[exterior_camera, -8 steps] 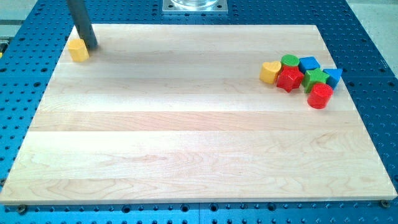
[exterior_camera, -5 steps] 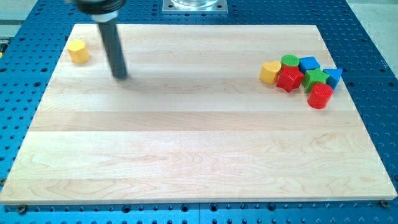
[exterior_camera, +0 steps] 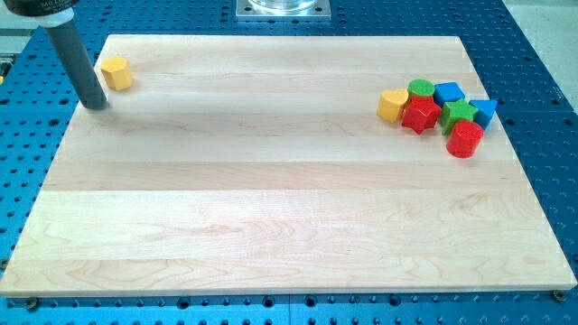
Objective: Slightly move the hexagon upwards
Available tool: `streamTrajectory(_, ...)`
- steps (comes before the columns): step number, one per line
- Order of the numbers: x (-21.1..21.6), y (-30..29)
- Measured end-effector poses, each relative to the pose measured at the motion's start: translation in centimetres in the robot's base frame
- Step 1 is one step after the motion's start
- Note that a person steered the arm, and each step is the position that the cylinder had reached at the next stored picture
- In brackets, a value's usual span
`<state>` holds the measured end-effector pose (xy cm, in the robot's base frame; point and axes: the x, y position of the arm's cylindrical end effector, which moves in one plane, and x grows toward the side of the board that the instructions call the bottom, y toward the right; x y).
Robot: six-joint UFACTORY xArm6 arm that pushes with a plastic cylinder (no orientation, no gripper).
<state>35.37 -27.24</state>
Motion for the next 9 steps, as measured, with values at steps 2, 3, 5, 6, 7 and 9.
streamTrajectory(2,-2.0,2.8)
streamTrajectory(3,-2.8,3.0)
streamTrajectory(5,-4.5,3.1)
streamTrajectory(6,-3.7,2.8)
streamTrajectory(7,-2.4,0.4)
streamTrajectory(9,-5.6,1.6)
